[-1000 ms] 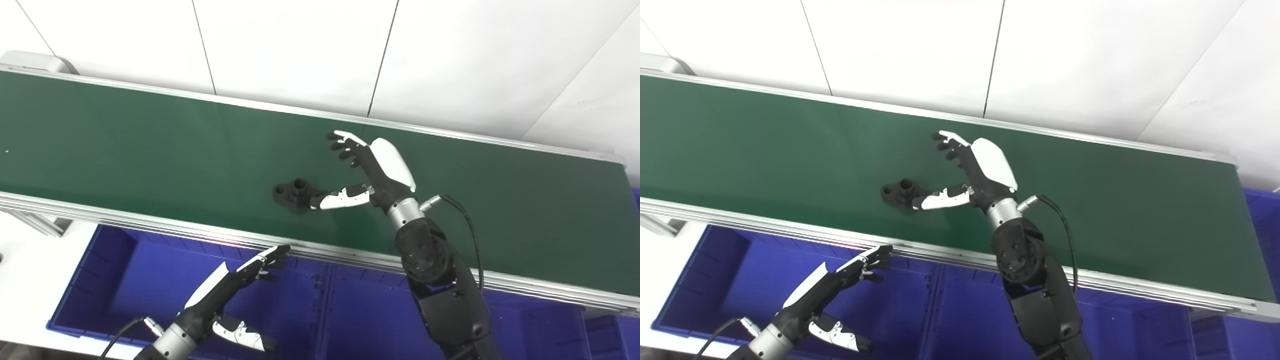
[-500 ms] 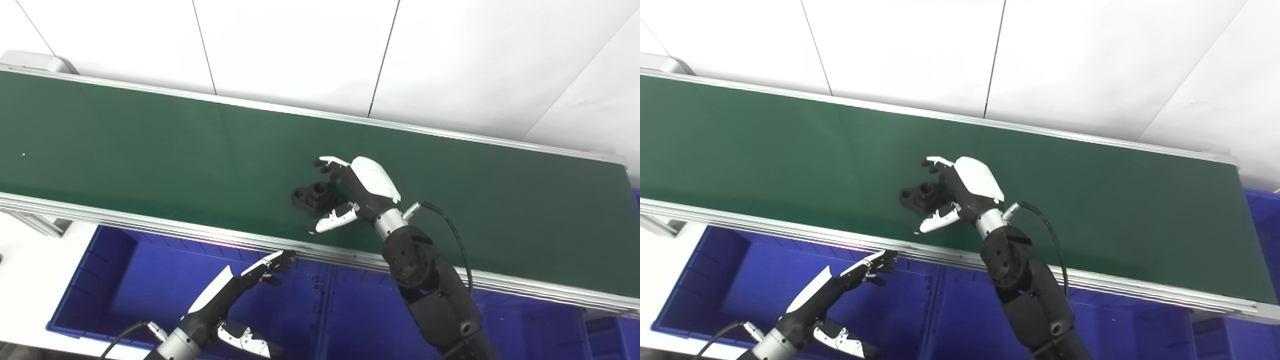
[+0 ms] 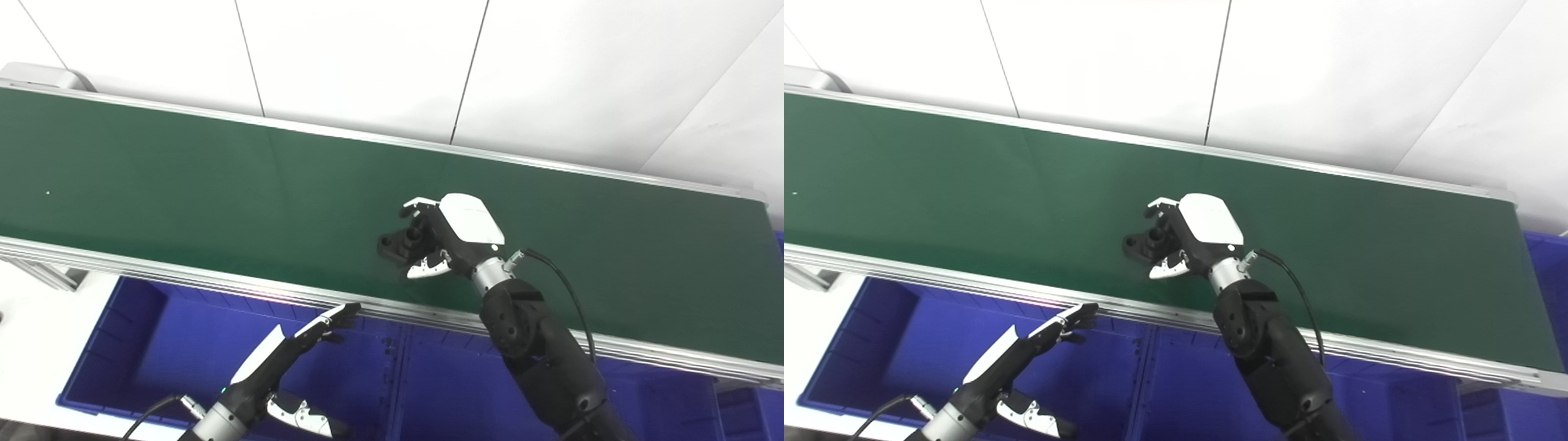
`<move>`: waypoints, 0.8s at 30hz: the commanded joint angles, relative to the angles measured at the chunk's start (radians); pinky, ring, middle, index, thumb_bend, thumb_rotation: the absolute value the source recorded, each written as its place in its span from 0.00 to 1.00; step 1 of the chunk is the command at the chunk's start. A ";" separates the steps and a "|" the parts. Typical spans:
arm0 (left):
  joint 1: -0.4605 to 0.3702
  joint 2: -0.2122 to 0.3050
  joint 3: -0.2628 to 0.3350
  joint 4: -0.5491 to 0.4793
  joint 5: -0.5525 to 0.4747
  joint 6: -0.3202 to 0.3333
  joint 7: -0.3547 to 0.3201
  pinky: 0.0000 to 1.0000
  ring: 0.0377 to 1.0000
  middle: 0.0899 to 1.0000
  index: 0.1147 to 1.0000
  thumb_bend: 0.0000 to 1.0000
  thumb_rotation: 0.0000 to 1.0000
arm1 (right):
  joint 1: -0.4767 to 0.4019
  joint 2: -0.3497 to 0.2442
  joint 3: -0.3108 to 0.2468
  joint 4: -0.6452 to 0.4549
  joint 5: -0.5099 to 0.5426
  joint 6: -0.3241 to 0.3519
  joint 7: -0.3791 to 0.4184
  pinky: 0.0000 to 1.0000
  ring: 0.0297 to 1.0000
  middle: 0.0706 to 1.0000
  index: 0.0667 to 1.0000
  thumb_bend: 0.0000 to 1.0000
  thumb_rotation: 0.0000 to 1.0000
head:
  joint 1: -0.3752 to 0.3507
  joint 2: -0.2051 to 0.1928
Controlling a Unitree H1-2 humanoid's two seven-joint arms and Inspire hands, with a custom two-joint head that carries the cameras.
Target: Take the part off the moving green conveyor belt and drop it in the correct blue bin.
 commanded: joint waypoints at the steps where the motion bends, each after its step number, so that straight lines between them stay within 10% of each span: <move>1: -0.006 0.023 0.000 -0.038 0.002 -0.037 0.016 0.81 0.88 0.91 0.93 0.97 0.41 | 0.000 -0.011 0.012 -0.025 -0.011 -0.007 0.021 0.23 0.28 0.43 0.63 0.55 0.00 | 0.000 -0.001; 14: 0.002 0.015 0.017 -0.049 -0.016 -0.037 -0.005 0.79 0.89 0.93 0.94 0.97 0.41 | 0.018 -0.067 0.046 -0.054 -0.047 -0.013 0.059 0.30 0.39 0.40 0.50 0.51 0.00 | -0.006 0.015; 24: 0.001 0.010 0.018 -0.049 -0.018 -0.037 -0.005 0.82 0.89 0.93 0.94 0.96 0.42 | 0.075 -0.069 0.024 -0.193 -0.063 0.004 0.058 0.22 0.28 0.44 0.46 0.52 0.00 | -0.005 0.020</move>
